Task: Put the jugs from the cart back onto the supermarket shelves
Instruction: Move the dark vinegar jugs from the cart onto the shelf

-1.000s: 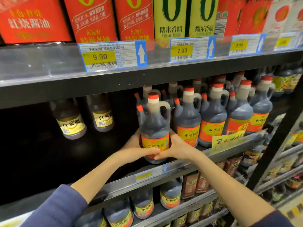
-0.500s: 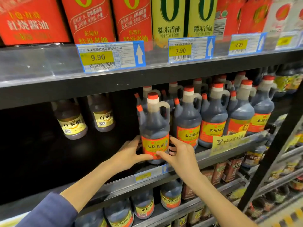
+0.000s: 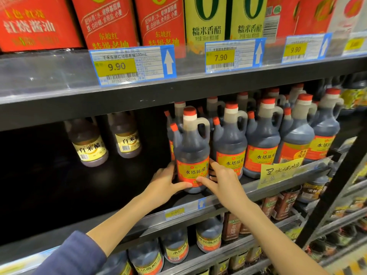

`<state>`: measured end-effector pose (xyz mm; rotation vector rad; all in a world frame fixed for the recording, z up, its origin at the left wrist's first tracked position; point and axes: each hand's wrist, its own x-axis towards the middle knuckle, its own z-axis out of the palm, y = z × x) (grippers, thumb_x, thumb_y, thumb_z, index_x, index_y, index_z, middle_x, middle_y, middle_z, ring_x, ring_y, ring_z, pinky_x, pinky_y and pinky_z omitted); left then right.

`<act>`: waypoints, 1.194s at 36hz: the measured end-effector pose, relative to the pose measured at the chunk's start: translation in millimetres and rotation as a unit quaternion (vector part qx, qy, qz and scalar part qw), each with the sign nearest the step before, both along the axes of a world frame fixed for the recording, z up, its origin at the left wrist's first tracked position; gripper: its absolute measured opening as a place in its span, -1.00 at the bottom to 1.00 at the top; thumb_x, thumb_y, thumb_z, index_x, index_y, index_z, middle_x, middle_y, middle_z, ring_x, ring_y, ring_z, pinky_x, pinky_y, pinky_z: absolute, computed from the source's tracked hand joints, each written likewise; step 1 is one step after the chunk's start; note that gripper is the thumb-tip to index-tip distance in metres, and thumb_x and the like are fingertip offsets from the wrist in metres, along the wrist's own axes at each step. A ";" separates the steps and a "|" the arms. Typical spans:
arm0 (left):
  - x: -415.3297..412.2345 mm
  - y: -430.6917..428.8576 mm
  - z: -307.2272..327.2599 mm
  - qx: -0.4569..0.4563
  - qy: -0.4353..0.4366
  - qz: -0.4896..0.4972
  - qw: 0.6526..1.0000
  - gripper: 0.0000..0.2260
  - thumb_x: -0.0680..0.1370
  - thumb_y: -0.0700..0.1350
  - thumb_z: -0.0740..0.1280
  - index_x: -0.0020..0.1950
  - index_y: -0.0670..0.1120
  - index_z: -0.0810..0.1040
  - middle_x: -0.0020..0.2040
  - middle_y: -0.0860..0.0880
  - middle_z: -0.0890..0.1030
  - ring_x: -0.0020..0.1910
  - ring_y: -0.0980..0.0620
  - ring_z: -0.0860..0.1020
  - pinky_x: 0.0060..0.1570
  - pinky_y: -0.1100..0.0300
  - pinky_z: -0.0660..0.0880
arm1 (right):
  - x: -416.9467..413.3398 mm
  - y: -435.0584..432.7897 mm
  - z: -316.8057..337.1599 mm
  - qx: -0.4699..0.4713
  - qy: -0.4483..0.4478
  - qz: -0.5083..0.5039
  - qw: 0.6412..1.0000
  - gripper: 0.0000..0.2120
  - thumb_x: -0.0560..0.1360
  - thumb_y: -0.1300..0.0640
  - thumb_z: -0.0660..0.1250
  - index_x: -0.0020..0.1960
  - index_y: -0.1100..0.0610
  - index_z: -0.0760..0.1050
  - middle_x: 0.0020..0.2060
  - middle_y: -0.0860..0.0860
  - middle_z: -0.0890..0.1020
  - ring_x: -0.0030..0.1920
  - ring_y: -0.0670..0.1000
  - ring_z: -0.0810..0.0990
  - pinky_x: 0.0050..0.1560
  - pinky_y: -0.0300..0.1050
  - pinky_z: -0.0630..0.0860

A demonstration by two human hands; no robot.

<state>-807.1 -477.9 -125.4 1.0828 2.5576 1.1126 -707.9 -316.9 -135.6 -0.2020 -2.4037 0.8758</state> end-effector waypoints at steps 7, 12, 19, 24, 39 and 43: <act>5.6 5.5 -12.6 -0.005 0.040 0.055 0.998 -0.25 0.25 0.43 0.33 0.26 -0.01 0.37 0.14 -0.04 0.60 0.13 -0.02 0.57 0.14 -0.02 0.52 | -1.0 8.6 4.2 -0.041 -0.032 0.036 0.998 -0.57 0.47 0.10 0.41 0.25 0.26 0.41 -0.05 0.24 0.65 0.00 0.20 0.63 0.02 0.18 0.56; 6.4 7.7 -13.3 -0.007 0.053 0.057 0.997 -0.37 0.36 0.26 0.42 0.29 -0.03 0.37 0.15 -0.03 0.60 0.14 -0.02 0.55 0.17 -0.02 0.50 | -1.0 8.7 3.3 -0.055 -0.026 0.049 0.997 -0.55 0.47 0.14 0.41 0.30 0.25 0.39 -0.01 0.19 0.65 0.02 0.14 0.64 0.04 0.10 0.58; 5.8 7.2 -10.6 -0.013 0.067 0.055 0.996 -0.37 0.39 0.22 0.43 0.32 -0.08 0.36 0.15 -0.04 0.60 0.12 -0.01 0.57 0.14 0.01 0.52 | -0.3 3.8 -0.6 -0.088 0.010 0.048 0.995 -0.54 0.44 0.14 0.44 0.28 0.25 0.43 0.00 0.13 0.66 0.05 0.02 0.63 0.08 -0.20 0.58; 5.2 4.9 -4.3 0.006 0.031 0.025 0.999 -0.39 0.39 0.11 0.48 0.33 -0.11 0.37 0.11 -0.07 0.64 0.03 0.02 0.63 0.09 0.03 0.57 | -0.4 1.8 -5.1 -0.071 0.006 0.018 0.997 -0.57 0.42 0.05 0.46 0.19 0.24 0.46 -0.07 0.14 0.67 0.01 0.05 0.65 0.01 0.02 0.61; 10.3 1.9 0.9 0.030 0.003 0.014 0.999 -0.36 0.38 0.06 0.49 0.37 -0.09 0.36 0.27 -0.04 0.56 0.23 0.06 0.55 0.25 0.05 0.50 | 0.4 -2.9 -3.6 -0.030 0.033 -0.028 0.999 -0.51 0.39 -0.01 0.48 0.19 0.22 0.48 -0.18 0.12 0.67 -0.11 0.11 0.64 -0.06 0.09 0.57; 12.1 2.8 8.2 0.006 0.004 0.027 1.000 -0.36 0.36 0.07 0.51 0.35 -0.10 0.39 0.24 -0.05 0.58 0.20 0.05 0.56 0.23 0.05 0.51 | 1.8 1.0 3.1 -0.040 0.028 -0.031 0.998 -0.50 0.31 -0.02 0.54 0.12 0.25 0.54 -0.18 0.15 0.69 -0.11 0.10 0.65 -0.06 0.10 0.58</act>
